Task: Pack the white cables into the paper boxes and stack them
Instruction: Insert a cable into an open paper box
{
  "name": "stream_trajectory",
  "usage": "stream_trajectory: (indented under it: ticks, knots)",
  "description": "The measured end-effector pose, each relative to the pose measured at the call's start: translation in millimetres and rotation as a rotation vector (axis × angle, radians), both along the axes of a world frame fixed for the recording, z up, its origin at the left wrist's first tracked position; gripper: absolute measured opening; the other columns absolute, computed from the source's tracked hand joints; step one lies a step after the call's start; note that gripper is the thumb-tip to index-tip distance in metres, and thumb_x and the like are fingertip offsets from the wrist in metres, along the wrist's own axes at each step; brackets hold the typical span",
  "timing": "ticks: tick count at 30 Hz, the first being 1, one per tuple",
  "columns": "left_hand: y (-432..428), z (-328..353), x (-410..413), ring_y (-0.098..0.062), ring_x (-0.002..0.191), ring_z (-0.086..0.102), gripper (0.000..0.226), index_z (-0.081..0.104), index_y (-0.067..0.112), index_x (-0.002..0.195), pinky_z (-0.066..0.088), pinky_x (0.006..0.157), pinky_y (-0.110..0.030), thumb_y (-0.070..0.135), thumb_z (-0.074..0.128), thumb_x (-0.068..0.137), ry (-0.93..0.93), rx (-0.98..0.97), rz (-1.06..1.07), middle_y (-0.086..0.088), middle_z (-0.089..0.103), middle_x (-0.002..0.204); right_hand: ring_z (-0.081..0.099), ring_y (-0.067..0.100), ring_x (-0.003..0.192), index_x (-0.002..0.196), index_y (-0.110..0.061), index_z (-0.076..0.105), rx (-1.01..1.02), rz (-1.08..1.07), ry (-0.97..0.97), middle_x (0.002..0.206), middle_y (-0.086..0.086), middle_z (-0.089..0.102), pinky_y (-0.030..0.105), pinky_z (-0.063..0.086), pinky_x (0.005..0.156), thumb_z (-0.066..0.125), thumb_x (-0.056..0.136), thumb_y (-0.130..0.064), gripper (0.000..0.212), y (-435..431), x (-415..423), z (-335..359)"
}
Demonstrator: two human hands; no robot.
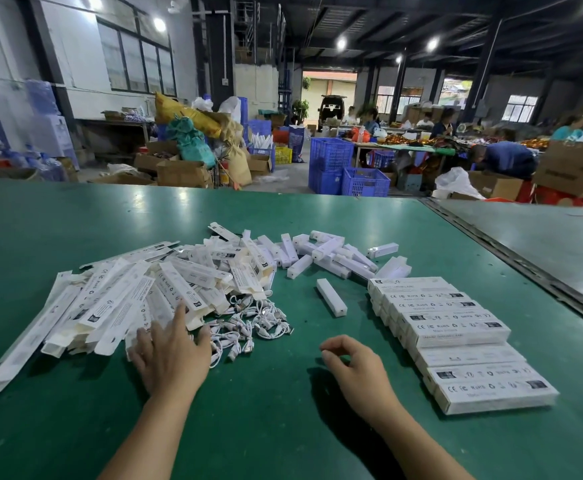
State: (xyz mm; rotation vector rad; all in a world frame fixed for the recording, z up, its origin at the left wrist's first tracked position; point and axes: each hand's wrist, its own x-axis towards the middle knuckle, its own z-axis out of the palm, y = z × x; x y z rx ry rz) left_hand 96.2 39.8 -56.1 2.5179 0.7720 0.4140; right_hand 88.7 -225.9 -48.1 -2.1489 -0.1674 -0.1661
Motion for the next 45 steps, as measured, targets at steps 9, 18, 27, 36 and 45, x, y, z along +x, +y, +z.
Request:
stream_trajectory:
  ticks: [9, 18, 27, 36, 45]
  knots:
    - [-4, -1, 4, -0.032, 0.150, 0.015, 0.040, 0.052, 0.028, 0.137, 0.008, 0.123, -0.051, 0.042, 0.046, 0.100, 0.019, 0.100, -0.096, -0.010, 0.030, 0.159, 0.055, -0.007, 0.078, 0.085, -0.036, 0.061, -0.123, 0.059, -0.028, 0.091, -0.015, 0.067, 0.007, 0.039, 0.071, 0.064, 0.092, -0.023, 0.015, 2, 2, -5]
    - [-4, -8, 12, -0.027, 0.154, 0.000, 0.058, 0.022, 0.019, 0.158, 0.001, 0.124, -0.043, 0.040, 0.032, 0.105, 0.063, 0.106, -0.187, -0.006, 0.003, 0.168, 0.060, -0.001, 0.088, 0.082, -0.040, 0.059, -0.138, 0.073, -0.040, 0.091, -0.014, 0.068, 0.013, 0.044, 0.078, 0.064, 0.091, -0.025, 0.018, 3, 4, -8]
    - [-24, 8, 3, -0.026, 0.150, 0.023, 0.067, 0.028, 0.003, 0.153, 0.027, 0.121, -0.045, 0.025, 0.058, 0.098, -0.287, 0.003, -0.241, -0.005, 0.017, 0.165, 0.059, -0.007, 0.086, 0.083, -0.035, 0.061, -0.095, 0.072, -0.047, 0.088, -0.014, 0.069, 0.005, 0.041, 0.071, 0.065, 0.091, -0.022, 0.016, 2, 4, -8]
    - [-76, 9, -22, 0.025, 0.138, 0.005, 0.077, 0.006, 0.044, 0.149, 0.009, 0.099, 0.010, 0.030, 0.060, 0.096, -0.373, -0.066, -0.888, 0.046, -0.004, 0.153, 0.072, 0.026, 0.094, 0.123, -0.026, 0.058, 0.769, 0.145, 0.251, 0.108, 0.004, 0.072, 0.033, 0.055, 0.079, 0.045, 0.098, -0.039, 0.031, 11, 3, -1]
    - [-95, 10, -32, 0.013, 0.145, 0.008, 0.077, 0.013, 0.033, 0.153, 0.008, 0.117, -0.009, 0.040, 0.060, 0.092, -0.289, -0.027, -1.157, 0.040, -0.001, 0.157, 0.064, 0.031, 0.103, 0.122, 0.003, 0.060, 1.047, 0.241, 0.349, 0.120, 0.031, 0.061, 0.031, 0.054, 0.077, 0.047, 0.094, -0.047, 0.059, 17, 0, 2]
